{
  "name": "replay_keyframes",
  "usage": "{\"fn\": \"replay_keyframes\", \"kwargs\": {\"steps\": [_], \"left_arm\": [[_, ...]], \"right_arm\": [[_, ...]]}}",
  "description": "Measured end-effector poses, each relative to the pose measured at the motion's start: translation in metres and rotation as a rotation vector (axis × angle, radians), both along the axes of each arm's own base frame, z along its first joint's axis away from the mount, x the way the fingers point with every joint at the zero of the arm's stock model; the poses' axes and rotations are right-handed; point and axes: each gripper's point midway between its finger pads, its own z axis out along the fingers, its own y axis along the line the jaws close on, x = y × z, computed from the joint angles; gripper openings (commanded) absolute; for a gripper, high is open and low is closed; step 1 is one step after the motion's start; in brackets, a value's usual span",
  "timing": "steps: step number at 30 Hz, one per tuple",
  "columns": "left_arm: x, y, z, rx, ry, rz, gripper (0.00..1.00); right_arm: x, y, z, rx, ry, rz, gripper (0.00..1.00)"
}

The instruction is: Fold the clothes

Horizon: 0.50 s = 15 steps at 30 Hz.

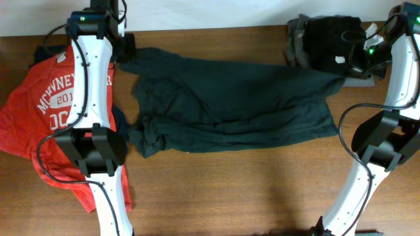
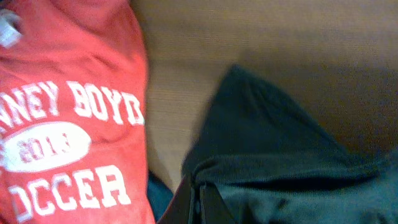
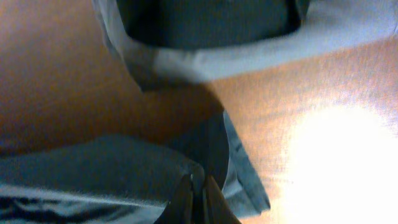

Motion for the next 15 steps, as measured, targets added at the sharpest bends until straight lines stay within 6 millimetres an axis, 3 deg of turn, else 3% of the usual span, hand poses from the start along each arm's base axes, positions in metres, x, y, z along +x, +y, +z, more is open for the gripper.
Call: {"fn": "replay_keyframes", "kwargs": {"steps": [6, 15], "left_arm": [[-0.029, -0.016, -0.010, -0.044, 0.127, -0.032, 0.01], [-0.064, -0.026, -0.019, -0.052, 0.275, -0.052, 0.01]], "right_arm": [[-0.018, 0.005, -0.002, 0.023, 0.074, -0.004, 0.04], [-0.040, -0.006, -0.005, -0.001, 0.168, -0.038, 0.04]]}}
